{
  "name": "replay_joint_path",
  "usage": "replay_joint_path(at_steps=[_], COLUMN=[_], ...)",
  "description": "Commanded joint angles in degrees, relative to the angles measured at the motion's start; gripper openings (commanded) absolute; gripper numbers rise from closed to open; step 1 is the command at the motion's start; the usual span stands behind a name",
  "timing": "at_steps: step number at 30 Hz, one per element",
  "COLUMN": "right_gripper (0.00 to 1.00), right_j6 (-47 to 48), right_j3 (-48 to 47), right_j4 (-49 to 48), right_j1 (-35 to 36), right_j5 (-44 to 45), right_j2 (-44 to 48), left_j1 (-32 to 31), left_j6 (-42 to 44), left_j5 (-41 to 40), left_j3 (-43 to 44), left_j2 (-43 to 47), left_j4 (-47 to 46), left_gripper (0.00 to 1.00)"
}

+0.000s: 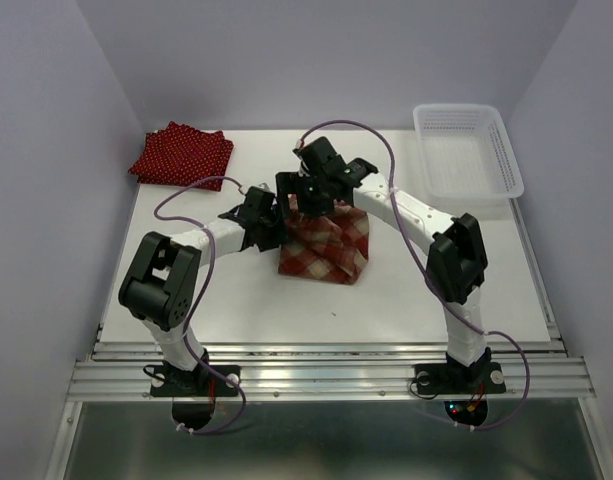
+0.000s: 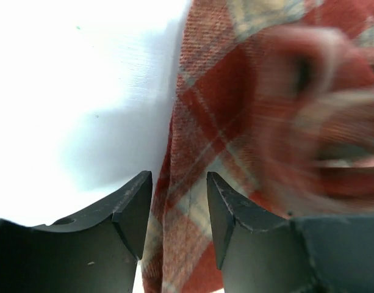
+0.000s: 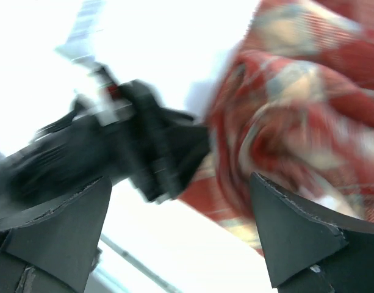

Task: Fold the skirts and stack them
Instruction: Fold the skirt

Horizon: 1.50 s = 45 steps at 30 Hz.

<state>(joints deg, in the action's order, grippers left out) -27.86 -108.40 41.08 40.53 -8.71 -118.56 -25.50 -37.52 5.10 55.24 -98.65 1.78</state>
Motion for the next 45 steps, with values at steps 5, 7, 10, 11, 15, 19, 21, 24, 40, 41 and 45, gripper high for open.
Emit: replay_joint_path(at_steps=[5,7,10,11,15,19,21,24,40,41,45], right_gripper=[1.0,1.0,1.0,1.0,1.0,1.0,1.0,1.0,1.0,1.0,1.0], right_j6=[3.1,4.0,5.2,6.1,7.8,13.4,17.7,20.8,15.6,15.4,14.4], right_j3=[-3.4,-1.2,4.0,5.8,15.2,23.1,26.1,25.5,33.2,33.5,35.5], right_j4=[-4.3,-4.4,-4.5,-4.4,-5.1,-11.5,-14.2,-15.4,-23.7,-23.9,-24.8], right_j1=[1.9,1.9,0.7,0.7,-3.2,-5.8,-5.8,-5.8,1.8,2.4,3.7], right_j5=[-6.6,-3.6,1.6,2.9,6.8,3.4,-1.1,-3.6,-26.5,-26.4,-20.9], right_j2=[10.7,12.6,16.7,18.6,23.3,25.9,25.0,22.2,12.7,12.6,10.6], left_j1=[1.1,1.5,2.2,2.7,4.0,5.3,6.5,7.8,10.6,10.6,10.6], left_j6=[1.6,1.8,2.1,2.2,2.9,3.6,3.5,3.4,1.6,1.6,1.4], left_j5=[-4.5,-4.5,-4.5,-4.5,-3.5,-3.4,-4.0,-4.0,-6.6,-6.3,-5.4], left_j3=[1.4,1.5,1.7,1.6,1.8,3.8,4.6,4.8,-0.3,-0.3,-0.7], left_j2=[8.7,9.5,11.9,12.6,16.0,18.0,18.3,19.2,24.6,24.5,24.5], left_j4=[2.9,3.5,5.1,5.2,5.9,7.8,8.3,9.2,10.6,10.6,10.1], left_gripper=[0.66,0.74,0.81,0.83,0.99,0.99,0.99,0.99,0.99,0.99,0.99])
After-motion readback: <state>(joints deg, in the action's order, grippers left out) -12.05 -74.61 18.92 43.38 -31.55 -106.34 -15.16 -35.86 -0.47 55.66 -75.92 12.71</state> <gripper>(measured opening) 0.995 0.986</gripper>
